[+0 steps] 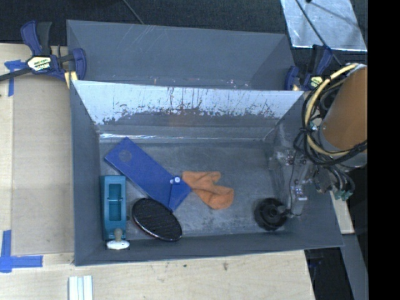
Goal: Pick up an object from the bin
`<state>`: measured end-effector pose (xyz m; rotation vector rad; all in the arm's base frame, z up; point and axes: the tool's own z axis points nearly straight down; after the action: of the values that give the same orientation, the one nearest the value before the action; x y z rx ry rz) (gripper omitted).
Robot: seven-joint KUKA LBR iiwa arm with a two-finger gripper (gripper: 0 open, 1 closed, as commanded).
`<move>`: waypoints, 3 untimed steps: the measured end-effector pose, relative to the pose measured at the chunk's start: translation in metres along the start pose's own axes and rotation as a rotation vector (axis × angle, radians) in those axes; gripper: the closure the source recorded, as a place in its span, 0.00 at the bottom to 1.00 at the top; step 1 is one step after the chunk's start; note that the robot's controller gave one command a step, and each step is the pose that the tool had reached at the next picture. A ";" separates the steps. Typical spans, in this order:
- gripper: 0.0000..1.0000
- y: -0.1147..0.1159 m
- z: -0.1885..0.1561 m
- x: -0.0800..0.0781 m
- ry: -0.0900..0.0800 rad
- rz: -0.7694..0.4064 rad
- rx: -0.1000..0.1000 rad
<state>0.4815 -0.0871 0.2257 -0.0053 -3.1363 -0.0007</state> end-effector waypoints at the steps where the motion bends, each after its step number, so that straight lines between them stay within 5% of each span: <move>1: 0.00 0.000 -0.004 -0.002 -0.009 -0.003 0.001; 2: 0.00 -0.039 0.089 -0.008 -0.013 0.005 0.003; 3: 0.00 -0.052 0.100 -0.007 -0.006 0.073 0.000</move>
Offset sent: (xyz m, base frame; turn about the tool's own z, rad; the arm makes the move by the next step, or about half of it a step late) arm 0.0083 -0.0652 -0.1557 0.0093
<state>0.4882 -0.1392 0.1255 -0.1206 -3.1403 -0.0003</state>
